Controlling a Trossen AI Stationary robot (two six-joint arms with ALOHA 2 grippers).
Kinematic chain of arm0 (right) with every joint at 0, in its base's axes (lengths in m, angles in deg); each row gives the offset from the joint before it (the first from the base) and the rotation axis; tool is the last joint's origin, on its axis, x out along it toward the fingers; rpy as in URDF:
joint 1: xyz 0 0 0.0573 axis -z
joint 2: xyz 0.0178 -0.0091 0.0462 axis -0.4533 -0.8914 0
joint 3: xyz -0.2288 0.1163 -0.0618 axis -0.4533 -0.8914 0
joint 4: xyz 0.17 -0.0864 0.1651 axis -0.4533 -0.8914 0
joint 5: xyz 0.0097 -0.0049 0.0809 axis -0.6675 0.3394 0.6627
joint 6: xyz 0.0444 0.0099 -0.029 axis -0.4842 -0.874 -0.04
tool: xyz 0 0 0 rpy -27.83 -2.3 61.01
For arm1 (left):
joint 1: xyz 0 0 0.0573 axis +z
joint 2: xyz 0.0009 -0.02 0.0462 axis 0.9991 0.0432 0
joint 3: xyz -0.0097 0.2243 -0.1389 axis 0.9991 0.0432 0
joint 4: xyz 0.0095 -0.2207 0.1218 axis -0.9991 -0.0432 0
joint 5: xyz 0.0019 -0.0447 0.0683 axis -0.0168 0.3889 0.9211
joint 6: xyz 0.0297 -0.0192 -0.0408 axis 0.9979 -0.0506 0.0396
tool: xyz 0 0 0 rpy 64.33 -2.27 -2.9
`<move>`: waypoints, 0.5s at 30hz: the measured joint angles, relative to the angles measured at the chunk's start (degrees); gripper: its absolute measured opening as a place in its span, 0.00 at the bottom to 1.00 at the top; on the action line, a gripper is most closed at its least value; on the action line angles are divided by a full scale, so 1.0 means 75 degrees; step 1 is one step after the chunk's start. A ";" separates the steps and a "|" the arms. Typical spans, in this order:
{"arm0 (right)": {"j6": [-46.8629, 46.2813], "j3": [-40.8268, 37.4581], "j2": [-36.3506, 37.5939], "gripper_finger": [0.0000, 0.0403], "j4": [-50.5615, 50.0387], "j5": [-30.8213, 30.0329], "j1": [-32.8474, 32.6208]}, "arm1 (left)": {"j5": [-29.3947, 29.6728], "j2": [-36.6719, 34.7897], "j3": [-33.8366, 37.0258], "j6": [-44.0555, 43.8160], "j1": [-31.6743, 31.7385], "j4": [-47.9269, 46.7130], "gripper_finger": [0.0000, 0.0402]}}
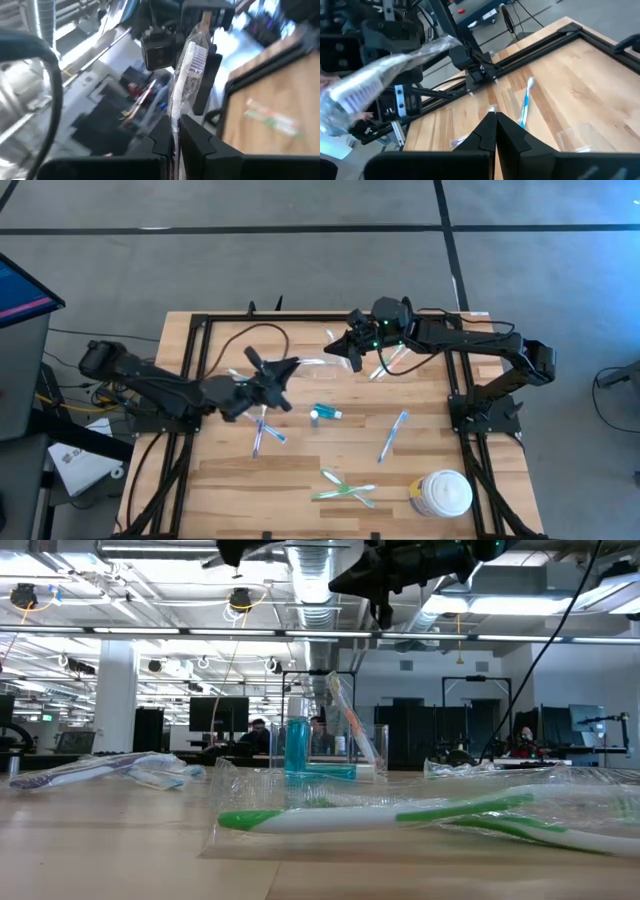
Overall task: Pick & Place toothbrushing station
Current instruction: Put the top purple toothbrush into the transparent organizer
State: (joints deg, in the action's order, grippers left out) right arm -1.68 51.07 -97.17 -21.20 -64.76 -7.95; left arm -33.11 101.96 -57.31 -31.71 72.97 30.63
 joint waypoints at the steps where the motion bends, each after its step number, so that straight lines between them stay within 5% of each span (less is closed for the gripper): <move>1: 0.0002 0.0000 0.0000 0.00 0.0001 0.0001 0.0028 | -0.0249 -0.0138 0.0159 -0.0339 0.0070 -0.0004 0.02; 15: 0.0511 0.0000 0.0000 0.00 -0.0603 -0.0022 0.0055 | -0.3638 -0.0646 0.1277 -0.4671 0.2031 0.0058 0.03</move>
State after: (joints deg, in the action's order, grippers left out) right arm 2.15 51.07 -97.17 -25.72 -64.92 -7.53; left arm -60.40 97.11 -47.73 -66.74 88.20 31.07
